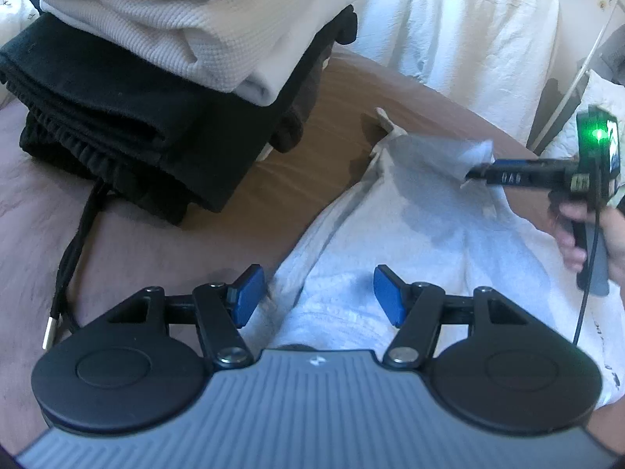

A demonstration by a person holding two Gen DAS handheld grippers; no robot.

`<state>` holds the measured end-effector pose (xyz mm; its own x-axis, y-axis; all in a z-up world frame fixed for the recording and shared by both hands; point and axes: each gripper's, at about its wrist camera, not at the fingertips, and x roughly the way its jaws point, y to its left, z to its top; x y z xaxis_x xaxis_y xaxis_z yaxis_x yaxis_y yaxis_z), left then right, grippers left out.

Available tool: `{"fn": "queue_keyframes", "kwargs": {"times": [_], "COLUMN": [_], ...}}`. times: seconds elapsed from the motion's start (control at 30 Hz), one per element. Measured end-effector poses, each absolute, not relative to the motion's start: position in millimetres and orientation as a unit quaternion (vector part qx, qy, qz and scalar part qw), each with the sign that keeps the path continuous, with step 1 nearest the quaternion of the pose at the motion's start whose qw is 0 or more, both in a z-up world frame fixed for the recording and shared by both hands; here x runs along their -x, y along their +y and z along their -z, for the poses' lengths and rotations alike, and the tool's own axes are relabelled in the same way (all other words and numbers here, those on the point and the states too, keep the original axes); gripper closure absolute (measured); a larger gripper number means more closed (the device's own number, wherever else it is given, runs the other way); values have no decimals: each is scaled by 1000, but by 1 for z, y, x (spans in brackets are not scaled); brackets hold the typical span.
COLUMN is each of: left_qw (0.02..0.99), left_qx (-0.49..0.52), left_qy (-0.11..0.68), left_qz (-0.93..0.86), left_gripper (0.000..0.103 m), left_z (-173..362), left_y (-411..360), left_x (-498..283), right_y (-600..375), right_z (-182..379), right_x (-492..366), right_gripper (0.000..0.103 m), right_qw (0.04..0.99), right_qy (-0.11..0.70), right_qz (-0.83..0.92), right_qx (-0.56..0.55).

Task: Fold clothes

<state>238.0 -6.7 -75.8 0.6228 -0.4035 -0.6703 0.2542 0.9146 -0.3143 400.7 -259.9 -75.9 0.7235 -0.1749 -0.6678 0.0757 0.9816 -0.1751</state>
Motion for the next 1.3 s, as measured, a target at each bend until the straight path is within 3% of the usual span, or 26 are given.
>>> {"fn": "queue_keyframes", "kwargs": {"times": [0.23, 0.43, 0.53, 0.6, 0.7, 0.73, 0.77, 0.8, 1.03, 1.13, 1.3], "left_qw": [905, 903, 884, 862, 870, 875, 880, 885, 910, 903, 889], "left_qx": [80, 74, 94, 108, 49, 26, 5, -9, -45, 16, 88], "left_qy": [380, 389, 409, 423, 423, 424, 421, 411, 388, 419, 443], "left_qz": [171, 169, 206, 257, 248, 231, 219, 217, 139, 94, 73], "left_gripper": [42, 41, 41, 32, 31, 45, 85, 94, 91, 71, 60], "left_z": [77, 69, 72, 78, 81, 83, 83, 81, 53, 75, 48], "left_y": [-6, 1, 4, 2, -14, -20, -24, -26, -20, -1, 27], "left_x": [-243, -245, -247, -247, -239, -237, -235, -232, -196, -180, -152], "right_y": [-275, -276, -259, -249, -249, -256, -265, -276, -342, -366, -394], "right_z": [63, 60, 61, 60, 56, 56, 57, 59, 78, 95, 118], "right_x": [-395, -289, -237, -204, -153, -135, -118, -101, 2, 50, 89], "right_gripper": [36, 35, 35, 35, 34, 34, 34, 34, 34, 34, 33], "right_qw": [918, 920, 916, 915, 921, 920, 917, 912, 861, 827, 802], "right_qy": [372, 357, 379, 388, 378, 376, 373, 372, 392, 391, 321], "right_qz": [139, 62, 17, 1, 36, 56, 77, 97, 250, 310, 313], "right_qx": [-5, -147, -133, -112, -85, -99, -119, -140, -205, -259, -395]}}
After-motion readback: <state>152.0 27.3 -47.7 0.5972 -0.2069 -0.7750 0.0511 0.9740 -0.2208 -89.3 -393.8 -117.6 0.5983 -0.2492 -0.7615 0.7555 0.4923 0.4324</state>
